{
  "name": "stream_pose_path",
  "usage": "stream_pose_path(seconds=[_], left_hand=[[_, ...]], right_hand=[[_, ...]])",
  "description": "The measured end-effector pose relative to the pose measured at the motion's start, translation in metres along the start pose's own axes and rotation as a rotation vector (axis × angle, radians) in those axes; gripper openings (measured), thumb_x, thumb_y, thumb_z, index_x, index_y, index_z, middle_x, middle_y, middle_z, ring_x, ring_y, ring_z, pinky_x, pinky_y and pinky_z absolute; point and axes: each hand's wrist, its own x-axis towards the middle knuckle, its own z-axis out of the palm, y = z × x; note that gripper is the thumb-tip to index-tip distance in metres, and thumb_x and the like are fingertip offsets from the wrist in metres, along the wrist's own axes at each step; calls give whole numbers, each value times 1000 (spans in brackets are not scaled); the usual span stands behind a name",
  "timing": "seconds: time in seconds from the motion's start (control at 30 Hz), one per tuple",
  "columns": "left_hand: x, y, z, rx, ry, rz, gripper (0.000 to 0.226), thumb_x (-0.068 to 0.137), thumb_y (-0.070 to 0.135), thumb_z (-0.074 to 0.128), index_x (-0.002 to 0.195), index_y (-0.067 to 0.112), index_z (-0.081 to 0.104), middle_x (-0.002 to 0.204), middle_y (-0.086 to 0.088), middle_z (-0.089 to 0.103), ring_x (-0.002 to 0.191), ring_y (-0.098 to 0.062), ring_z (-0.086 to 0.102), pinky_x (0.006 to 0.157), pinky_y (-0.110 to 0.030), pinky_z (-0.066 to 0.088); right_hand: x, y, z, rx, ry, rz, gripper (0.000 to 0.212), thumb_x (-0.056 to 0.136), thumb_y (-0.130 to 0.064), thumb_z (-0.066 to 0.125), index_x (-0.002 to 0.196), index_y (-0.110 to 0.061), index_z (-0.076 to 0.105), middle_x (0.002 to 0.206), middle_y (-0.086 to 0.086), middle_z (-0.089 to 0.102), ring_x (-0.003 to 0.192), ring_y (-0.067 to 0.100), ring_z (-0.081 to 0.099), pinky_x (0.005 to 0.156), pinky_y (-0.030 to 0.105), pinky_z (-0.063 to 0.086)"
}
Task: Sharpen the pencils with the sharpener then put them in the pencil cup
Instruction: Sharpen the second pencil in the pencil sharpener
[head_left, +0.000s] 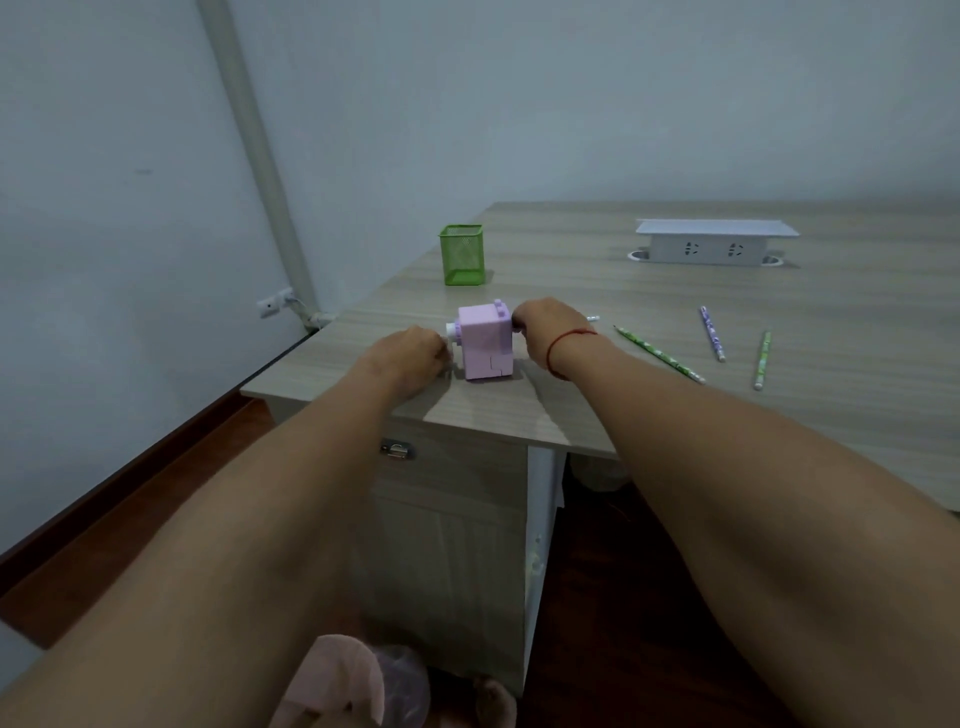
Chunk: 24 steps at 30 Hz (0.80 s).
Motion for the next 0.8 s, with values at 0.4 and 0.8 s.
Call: stream_pose_path(seconds=[0.4, 0.8], left_hand=[[11, 58, -13, -371, 235, -35, 33, 97, 10, 31, 85, -7, 55, 97, -29, 57, 93, -38, 53, 73, -39, 37], [10, 43, -12, -442, 245, -78, 47, 96, 23, 24, 86, -10, 55, 98, -32, 57, 90, -38, 55, 75, -42, 44]], right_hand=[[1, -1, -11, -120, -20, -94, 33, 100, -10, 38, 126, -6, 58, 128, 20, 58, 117, 35, 56, 93, 37, 44], [-30, 41, -24, -189, -52, 5, 31, 99, -2, 38, 122, 3, 58, 127, 24, 57, 115, 36, 59, 93, 38, 46]])
